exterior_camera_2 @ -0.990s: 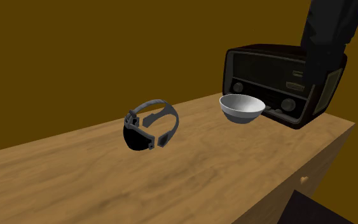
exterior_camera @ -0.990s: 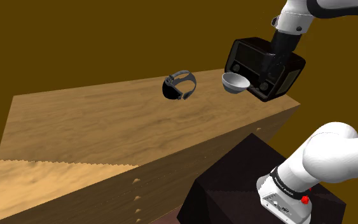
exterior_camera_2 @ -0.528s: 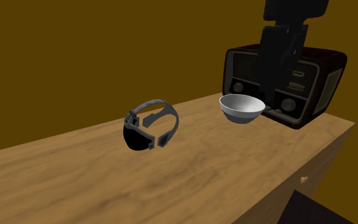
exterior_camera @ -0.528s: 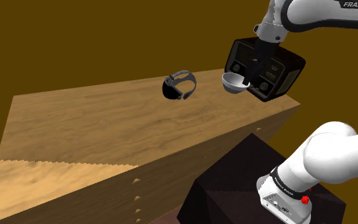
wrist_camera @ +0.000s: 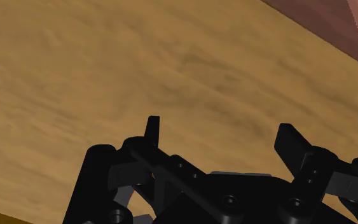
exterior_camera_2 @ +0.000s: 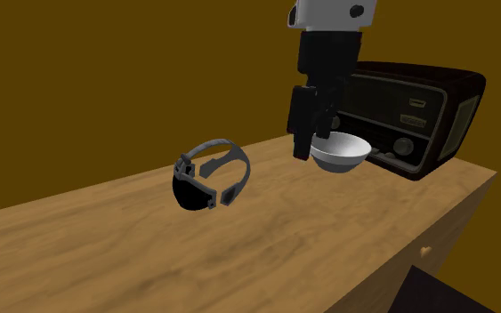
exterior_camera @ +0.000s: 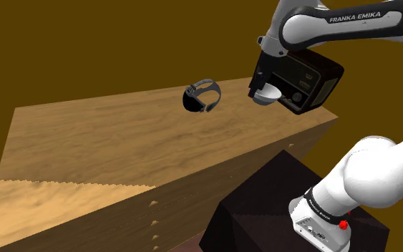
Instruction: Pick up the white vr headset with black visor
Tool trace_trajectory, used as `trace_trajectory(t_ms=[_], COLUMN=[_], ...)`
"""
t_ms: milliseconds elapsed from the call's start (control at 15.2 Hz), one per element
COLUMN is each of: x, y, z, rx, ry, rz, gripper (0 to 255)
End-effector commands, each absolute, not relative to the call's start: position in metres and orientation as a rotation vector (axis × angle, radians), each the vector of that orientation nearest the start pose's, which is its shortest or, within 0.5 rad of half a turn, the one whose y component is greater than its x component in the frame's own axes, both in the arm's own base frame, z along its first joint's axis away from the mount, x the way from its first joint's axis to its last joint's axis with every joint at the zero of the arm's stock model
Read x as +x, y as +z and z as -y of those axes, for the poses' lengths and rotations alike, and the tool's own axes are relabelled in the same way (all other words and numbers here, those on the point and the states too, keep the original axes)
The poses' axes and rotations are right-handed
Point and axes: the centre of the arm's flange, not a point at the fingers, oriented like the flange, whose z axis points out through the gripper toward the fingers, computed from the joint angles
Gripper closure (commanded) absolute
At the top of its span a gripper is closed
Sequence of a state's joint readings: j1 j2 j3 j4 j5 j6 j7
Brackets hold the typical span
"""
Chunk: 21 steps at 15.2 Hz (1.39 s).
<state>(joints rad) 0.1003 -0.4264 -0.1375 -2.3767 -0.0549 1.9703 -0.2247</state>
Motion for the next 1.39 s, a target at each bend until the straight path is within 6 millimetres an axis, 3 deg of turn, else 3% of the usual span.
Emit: trace_trajectory(t_ms=[0,594,1188,1320], x=[0.442,0.531,0.618,0.621], y=[0.469,0.416,0.370,0.363], z=[0.018,-0.011,-0.058,-0.060], rx=[-3.107,-3.035,-2.935,-2.930], ry=[-0.060,-0.184,-0.305,-0.310], rz=[0.407,0.674,0.931,0.942], gripper=[0,0,0,0])
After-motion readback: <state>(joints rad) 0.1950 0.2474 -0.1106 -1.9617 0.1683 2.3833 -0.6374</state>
